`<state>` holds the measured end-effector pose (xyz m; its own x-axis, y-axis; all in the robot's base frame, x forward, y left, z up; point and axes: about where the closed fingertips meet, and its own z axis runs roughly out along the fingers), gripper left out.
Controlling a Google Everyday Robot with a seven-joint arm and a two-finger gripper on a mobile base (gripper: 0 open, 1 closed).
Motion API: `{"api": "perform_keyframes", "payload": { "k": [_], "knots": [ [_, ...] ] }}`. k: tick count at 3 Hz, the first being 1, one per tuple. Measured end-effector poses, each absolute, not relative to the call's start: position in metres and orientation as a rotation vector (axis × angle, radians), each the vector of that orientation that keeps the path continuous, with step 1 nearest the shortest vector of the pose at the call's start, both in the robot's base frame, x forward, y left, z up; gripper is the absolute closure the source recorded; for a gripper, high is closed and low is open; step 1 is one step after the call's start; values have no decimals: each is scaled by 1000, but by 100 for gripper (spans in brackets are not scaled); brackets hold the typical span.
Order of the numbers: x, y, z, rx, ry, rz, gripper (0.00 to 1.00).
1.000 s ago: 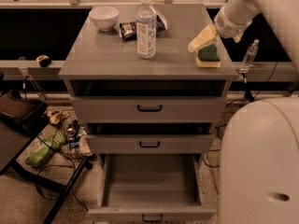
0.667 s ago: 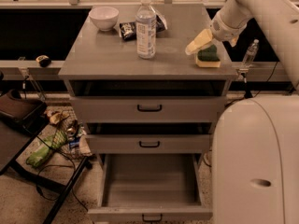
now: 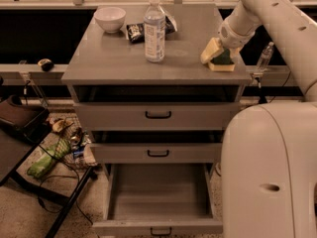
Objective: Place sponge into bottom drawer
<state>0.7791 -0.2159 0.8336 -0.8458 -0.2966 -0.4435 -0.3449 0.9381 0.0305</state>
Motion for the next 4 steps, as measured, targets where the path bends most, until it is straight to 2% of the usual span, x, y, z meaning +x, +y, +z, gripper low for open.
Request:
{"api": "perform_keyframes", "payload": {
  "k": [2,3,4],
  "knots": [
    [779,-215,833,-463,2651,153,87],
    [778,-216,838,-472,2649,152,100],
    [759,-221,866,-632,2613,134,100]
  ]
}}
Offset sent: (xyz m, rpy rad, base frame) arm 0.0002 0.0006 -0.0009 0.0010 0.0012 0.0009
